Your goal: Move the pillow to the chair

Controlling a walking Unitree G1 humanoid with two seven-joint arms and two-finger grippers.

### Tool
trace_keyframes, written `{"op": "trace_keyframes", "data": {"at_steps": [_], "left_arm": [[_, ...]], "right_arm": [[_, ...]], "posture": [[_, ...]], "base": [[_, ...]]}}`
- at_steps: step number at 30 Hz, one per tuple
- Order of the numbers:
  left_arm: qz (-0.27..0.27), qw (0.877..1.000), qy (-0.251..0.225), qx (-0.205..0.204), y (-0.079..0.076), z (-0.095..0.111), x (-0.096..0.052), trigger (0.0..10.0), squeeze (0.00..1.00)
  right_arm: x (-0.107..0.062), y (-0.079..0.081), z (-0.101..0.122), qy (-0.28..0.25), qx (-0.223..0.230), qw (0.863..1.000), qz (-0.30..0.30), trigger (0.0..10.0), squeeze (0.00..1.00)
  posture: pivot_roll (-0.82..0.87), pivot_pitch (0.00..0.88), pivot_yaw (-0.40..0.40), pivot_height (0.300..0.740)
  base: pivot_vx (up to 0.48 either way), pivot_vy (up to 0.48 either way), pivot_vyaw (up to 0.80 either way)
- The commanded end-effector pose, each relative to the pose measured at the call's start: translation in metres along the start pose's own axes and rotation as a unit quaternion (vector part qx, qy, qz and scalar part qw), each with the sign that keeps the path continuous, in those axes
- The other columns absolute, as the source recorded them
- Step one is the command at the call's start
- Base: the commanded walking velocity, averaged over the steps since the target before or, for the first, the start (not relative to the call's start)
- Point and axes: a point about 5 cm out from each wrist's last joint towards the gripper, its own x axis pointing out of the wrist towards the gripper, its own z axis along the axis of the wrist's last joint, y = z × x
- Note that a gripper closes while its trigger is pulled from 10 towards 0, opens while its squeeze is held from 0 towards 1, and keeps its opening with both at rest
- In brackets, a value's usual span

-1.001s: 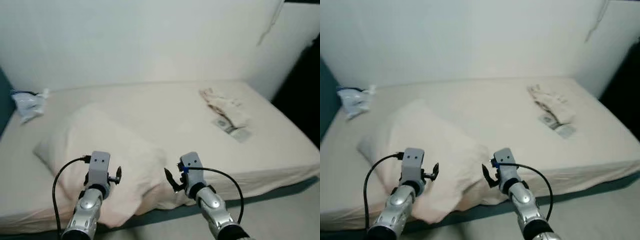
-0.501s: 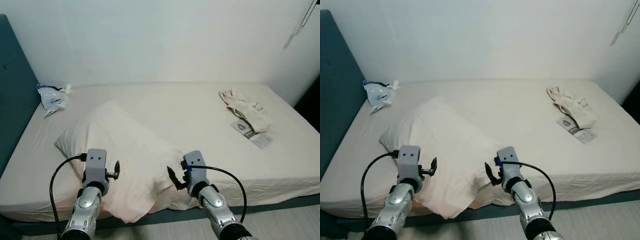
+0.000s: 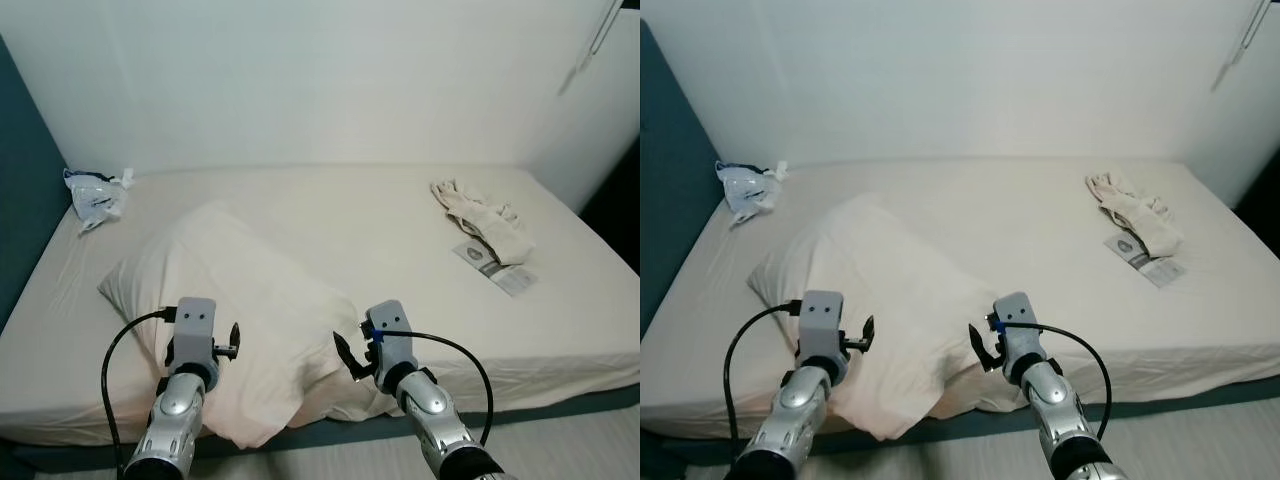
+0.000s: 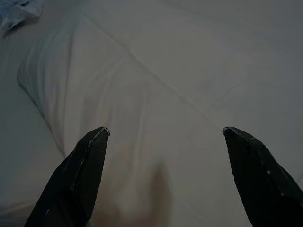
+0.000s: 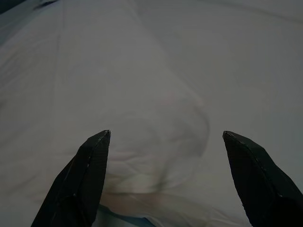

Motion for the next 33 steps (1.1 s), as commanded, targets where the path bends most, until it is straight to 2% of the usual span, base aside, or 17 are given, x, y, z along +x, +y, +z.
{"op": "trace_keyframes", "data": {"at_steps": [1,9,12,14,19,26,33], "left_arm": [[0.002,1.0,0.011,-0.006,-0.001,-0.003,0.0,10.0,0.0],[0.021,1.0,0.013,-0.017,0.003,-0.003,0.0,10.0,0.0],[0.027,1.0,0.003,-0.016,0.004,-0.001,0.0,10.0,0.0],[0.012,1.0,-0.008,-0.019,0.0,0.001,0.001,10.0,0.0],[-0.023,1.0,-0.009,0.0,-0.009,0.002,0.0,10.0,0.0],[-0.01,0.999,-0.011,0.03,-0.006,0.002,0.0,10.0,0.0],[-0.014,1.0,-0.009,0.009,-0.006,0.0,-0.001,10.0,0.0]], "right_arm": [[0.0,-0.002,0.0,0.003,-0.001,1.0,-0.001,10.0,0.0],[0.004,-0.003,0.005,0.0,-0.006,1.0,0.002,10.0,0.0],[0.006,-0.005,0.01,-0.007,0.013,1.0,0.002,10.0,0.0],[0.007,-0.003,0.012,-0.011,0.018,1.0,0.009,10.0,0.0],[0.007,0.006,0.009,-0.007,0.001,0.999,0.031,10.0,0.0],[0.005,0.005,0.003,0.006,0.015,1.0,0.013,10.0,0.0],[0.003,0.003,-0.002,0.02,0.011,1.0,0.005,10.0,0.0]], "posture": [[-0.04,0.046,-0.043,0.74],[-0.05,0.049,-0.049,0.74],[-0.05,0.052,-0.057,0.74],[-0.05,0.054,-0.06,0.74],[-0.04,0.055,-0.057,0.74],[-0.04,0.058,-0.052,0.74],[-0.04,0.054,-0.055,0.74]], "base": [[0.0,0.0,0.0],[0.0,0.0,0.0],[0.0,0.0,0.0],[0.0,0.0,0.0],[0.0,0.0,0.0],[0.0,0.0,0.0],[0.0,0.0,0.0]]}}
